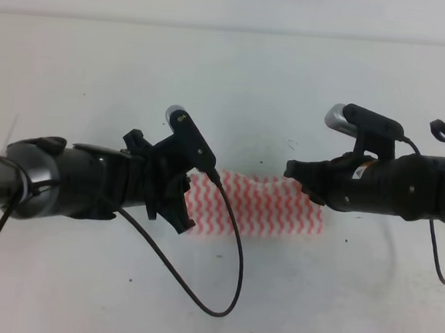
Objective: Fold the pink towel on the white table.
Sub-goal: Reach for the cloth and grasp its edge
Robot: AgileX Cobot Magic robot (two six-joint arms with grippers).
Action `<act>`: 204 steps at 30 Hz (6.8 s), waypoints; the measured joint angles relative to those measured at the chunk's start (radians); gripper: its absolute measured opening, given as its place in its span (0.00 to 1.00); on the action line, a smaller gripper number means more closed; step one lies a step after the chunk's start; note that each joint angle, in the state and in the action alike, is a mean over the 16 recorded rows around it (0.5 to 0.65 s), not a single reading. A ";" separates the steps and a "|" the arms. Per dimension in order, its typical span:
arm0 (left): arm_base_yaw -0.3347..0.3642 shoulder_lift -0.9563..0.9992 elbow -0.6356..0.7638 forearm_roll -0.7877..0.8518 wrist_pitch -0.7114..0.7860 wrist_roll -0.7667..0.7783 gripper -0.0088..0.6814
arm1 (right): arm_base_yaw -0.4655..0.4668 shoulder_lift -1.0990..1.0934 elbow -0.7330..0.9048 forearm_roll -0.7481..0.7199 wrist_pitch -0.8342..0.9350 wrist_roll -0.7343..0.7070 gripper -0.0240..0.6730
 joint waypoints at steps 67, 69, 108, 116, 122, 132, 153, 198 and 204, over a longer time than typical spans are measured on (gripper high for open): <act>0.042 -0.037 0.005 0.125 0.441 -0.216 0.01 | 0.000 0.001 0.000 -0.004 0.003 -0.018 0.01; 0.042 -0.038 0.005 0.134 0.456 -0.208 0.01 | 0.000 0.001 0.000 -0.004 0.003 -0.018 0.01; 0.040 0.110 -0.058 0.039 0.667 0.043 0.01 | 0.000 0.001 0.000 -0.004 0.010 -0.018 0.01; 0.029 0.150 -0.098 0.039 0.669 0.041 0.01 | 0.000 -0.001 0.000 -0.004 0.011 -0.018 0.01; 0.019 0.173 -0.124 0.028 0.665 0.060 0.01 | 0.000 -0.001 0.000 -0.004 0.013 -0.018 0.01; 0.013 0.187 -0.149 0.003 0.649 0.138 0.00 | 0.000 0.000 0.000 -0.004 0.016 -0.018 0.01; 0.012 0.191 -0.166 0.095 0.654 -0.013 0.00 | 0.000 -0.001 0.000 -0.004 0.012 -0.018 0.01; 0.011 0.299 -0.271 -0.010 0.624 0.108 0.00 | 0.000 -0.002 0.000 -0.004 0.015 -0.018 0.01; 0.011 0.302 -0.276 -0.011 0.622 0.119 0.01 | 0.000 -0.002 0.000 -0.004 0.016 -0.018 0.01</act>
